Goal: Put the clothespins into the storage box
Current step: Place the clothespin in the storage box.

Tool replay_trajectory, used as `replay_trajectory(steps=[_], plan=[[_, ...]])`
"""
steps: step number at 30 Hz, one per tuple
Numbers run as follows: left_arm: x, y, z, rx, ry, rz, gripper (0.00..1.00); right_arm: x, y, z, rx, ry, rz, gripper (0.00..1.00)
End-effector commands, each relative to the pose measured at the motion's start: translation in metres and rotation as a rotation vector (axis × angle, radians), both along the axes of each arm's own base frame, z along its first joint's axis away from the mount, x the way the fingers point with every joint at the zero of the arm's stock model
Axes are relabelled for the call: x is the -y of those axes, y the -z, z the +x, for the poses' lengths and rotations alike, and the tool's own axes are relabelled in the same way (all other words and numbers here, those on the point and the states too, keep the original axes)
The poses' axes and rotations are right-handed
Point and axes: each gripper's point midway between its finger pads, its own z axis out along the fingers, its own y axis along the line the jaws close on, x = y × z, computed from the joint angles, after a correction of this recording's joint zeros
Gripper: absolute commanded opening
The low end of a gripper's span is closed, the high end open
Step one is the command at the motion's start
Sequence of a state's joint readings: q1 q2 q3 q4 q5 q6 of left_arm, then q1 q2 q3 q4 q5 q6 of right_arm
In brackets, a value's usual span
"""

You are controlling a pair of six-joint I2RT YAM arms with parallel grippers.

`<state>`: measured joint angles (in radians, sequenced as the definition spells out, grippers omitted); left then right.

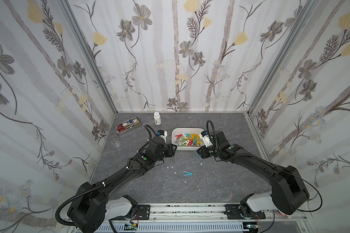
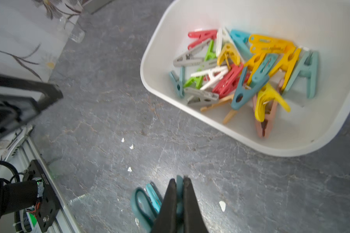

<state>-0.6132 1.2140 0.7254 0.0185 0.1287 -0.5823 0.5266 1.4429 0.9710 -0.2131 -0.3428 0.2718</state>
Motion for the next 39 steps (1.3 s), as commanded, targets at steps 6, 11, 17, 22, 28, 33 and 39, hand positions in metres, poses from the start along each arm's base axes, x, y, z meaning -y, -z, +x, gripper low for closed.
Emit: replay_trajectory(steps=[6, 11, 17, 22, 28, 33, 39], plan=[[-0.005, 0.014, -0.013, -0.09, -0.025, -0.033, 0.41, -0.023, -0.024, 0.076, 0.15, 0.058, -0.018, 0.03], [-0.012, 0.015, -0.022, -0.113, -0.047, -0.04, 0.41, -0.028, -0.012, 0.101, 0.168, 0.077, -0.062, 0.03], [-0.02, 0.016, -0.029, -0.13, -0.075, -0.044, 0.41, -0.027, 0.014, 0.107, 0.15, 0.081, -0.095, 0.03], [-0.018, 0.02, -0.031, -0.15, -0.074, -0.05, 0.41, -0.029, 0.029, 0.108, 0.135, 0.07, -0.09, 0.05], [-0.017, 0.025, -0.033, -0.165, -0.066, -0.035, 0.41, -0.028, 0.027, 0.109, 0.141, 0.077, -0.095, 0.2], [-0.018, 0.029, -0.035, -0.172, -0.061, -0.019, 0.41, -0.025, 0.018, 0.108, 0.158, 0.08, -0.105, 0.25], [-0.014, 0.033, -0.037, -0.189, -0.037, -0.016, 0.41, -0.023, 0.016, 0.101, 0.155, 0.068, -0.104, 0.25]])
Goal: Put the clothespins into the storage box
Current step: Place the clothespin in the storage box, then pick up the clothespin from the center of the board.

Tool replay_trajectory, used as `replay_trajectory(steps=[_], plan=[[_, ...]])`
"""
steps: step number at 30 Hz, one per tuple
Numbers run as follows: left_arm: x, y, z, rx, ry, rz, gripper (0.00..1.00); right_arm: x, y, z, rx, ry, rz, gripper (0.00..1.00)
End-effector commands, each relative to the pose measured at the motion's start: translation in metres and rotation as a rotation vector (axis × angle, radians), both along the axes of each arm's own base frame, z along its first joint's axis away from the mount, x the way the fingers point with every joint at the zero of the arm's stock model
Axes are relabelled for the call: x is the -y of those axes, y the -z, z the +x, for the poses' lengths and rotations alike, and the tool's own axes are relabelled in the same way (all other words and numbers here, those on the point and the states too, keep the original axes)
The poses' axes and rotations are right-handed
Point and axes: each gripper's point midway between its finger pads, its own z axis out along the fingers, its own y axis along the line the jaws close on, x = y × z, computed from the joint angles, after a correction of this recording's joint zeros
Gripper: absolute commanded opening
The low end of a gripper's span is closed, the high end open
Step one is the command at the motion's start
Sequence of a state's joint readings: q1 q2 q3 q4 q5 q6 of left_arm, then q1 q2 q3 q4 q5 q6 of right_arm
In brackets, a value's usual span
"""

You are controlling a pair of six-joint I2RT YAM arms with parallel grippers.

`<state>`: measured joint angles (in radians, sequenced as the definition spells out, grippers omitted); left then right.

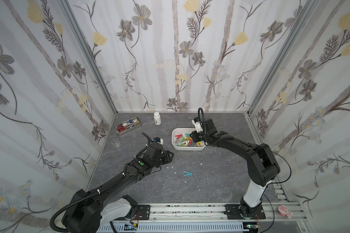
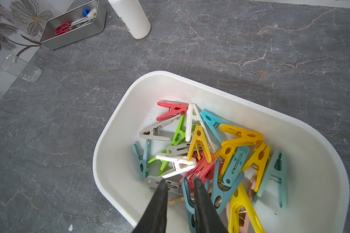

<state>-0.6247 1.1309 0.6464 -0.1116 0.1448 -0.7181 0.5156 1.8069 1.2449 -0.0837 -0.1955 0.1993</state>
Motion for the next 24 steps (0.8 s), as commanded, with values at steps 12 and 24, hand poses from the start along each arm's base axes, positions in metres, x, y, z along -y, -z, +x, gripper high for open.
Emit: replay_trajectory(steps=[12, 24], plan=[[0.03, 0.024, -0.029, -0.061, 0.195, 0.111, 0.4, 0.009, -0.021, -0.041, 0.032, -0.017, 0.045, 0.25], [0.079, 0.074, -0.098, -0.097, 0.519, 0.297, 0.41, 0.031, -0.031, -0.099, 0.033, 0.011, 0.083, 0.26]])
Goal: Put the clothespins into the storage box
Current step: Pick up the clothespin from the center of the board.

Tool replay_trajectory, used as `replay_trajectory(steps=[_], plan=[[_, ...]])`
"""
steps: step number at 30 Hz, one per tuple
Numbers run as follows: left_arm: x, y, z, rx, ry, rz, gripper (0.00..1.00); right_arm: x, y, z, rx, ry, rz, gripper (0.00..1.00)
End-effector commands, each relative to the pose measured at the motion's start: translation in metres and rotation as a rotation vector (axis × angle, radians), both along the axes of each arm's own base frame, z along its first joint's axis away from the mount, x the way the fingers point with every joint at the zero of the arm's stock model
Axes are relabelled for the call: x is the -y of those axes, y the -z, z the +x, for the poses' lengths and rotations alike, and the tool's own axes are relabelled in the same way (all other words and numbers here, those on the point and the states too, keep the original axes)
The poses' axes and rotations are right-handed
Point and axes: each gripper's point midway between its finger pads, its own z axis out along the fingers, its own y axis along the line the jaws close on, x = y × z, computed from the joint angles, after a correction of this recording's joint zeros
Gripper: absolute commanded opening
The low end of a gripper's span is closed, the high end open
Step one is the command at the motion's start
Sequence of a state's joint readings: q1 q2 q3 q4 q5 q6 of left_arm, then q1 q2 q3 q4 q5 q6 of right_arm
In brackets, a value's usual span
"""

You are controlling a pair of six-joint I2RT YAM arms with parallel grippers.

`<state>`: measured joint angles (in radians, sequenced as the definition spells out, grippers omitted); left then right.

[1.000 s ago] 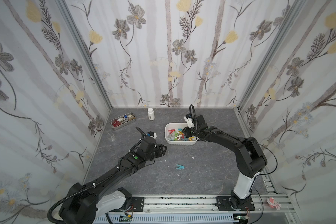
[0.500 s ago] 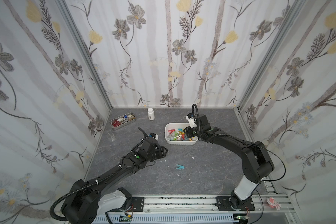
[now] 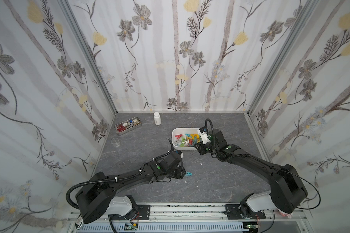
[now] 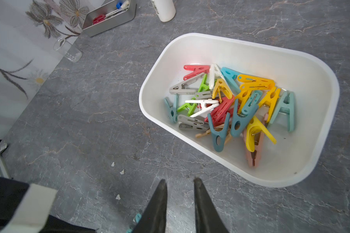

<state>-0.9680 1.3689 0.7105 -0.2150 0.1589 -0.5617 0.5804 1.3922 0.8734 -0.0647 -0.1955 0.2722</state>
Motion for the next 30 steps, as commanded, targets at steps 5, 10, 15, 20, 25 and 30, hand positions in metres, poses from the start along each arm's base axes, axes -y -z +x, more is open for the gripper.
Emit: replay_trajectory(steps=[5, 10, 15, 20, 25, 30], plan=[[0.017, 0.018, -0.006, 0.063, 0.127, 0.099, 0.43, 0.012, -0.005, -0.009, 0.015, 0.038, 0.004, 0.26], [0.02, 0.021, 0.004, 0.117, 0.158, 0.155, 0.44, 0.014, -0.003, -0.012, 0.012, 0.038, 0.002, 0.25], [0.023, 0.031, 0.006, 0.112, 0.202, 0.208, 0.44, 0.014, 0.0, -0.012, 0.007, 0.034, -0.003, 0.25], [0.025, 0.035, 0.008, 0.113, 0.217, 0.22, 0.44, 0.014, 0.005, -0.012, 0.002, 0.034, -0.008, 0.25], [0.029, 0.037, 0.01, 0.121, 0.226, 0.219, 0.43, 0.013, 0.008, -0.012, -0.003, 0.03, -0.009, 0.25], [0.028, 0.027, 0.015, 0.162, 0.207, 0.208, 0.43, 0.013, 0.006, -0.012, -0.002, 0.027, -0.007, 0.25]])
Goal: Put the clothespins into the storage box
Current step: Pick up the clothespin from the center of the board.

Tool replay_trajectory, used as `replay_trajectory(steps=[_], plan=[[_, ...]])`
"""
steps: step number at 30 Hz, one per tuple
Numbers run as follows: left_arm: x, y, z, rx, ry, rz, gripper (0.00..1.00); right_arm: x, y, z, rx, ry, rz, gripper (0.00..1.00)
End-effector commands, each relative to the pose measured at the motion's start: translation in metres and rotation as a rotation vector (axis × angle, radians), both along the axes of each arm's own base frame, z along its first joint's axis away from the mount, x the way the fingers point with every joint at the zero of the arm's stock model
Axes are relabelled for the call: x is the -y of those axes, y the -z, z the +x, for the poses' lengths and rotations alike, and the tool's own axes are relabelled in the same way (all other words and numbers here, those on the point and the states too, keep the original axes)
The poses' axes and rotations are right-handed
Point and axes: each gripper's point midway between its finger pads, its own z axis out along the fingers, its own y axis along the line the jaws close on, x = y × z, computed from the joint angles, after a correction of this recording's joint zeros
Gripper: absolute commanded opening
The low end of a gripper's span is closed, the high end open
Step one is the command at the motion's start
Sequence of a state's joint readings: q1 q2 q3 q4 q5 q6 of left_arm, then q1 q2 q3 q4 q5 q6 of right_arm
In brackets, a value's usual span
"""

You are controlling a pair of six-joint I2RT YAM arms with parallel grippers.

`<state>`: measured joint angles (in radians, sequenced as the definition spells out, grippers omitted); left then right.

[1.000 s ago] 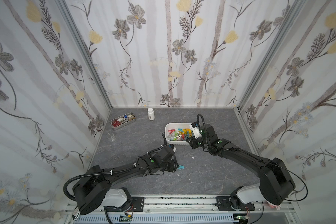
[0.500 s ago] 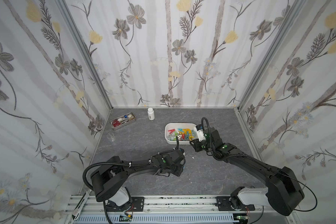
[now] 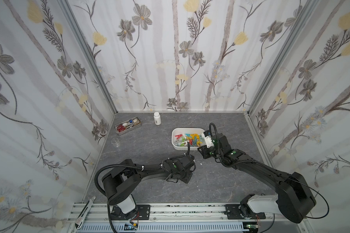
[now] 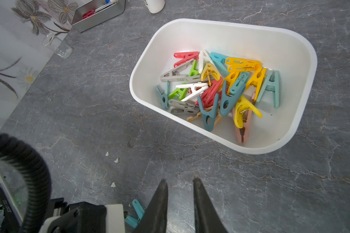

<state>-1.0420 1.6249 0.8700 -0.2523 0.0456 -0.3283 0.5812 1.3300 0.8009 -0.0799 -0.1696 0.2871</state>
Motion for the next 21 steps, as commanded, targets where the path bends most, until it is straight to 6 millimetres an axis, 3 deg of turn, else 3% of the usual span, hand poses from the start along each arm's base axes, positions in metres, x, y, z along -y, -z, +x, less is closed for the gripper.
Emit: replay_trajectory(steps=[1, 5, 21], plan=[[0.0, -0.011, 0.008, 0.053, -0.009, -0.014, 0.43, -0.002, -0.005, 0.003, 0.02, -0.001, 0.012, 0.24], [0.0, -0.014, 0.01, 0.069, -0.004, -0.028, 0.44, -0.003, -0.005, 0.004, 0.021, -0.001, 0.019, 0.24], [0.005, 0.007, 0.009, 0.031, 0.013, -0.038, 0.44, 0.001, -0.007, -0.001, 0.021, 0.004, 0.018, 0.24]])
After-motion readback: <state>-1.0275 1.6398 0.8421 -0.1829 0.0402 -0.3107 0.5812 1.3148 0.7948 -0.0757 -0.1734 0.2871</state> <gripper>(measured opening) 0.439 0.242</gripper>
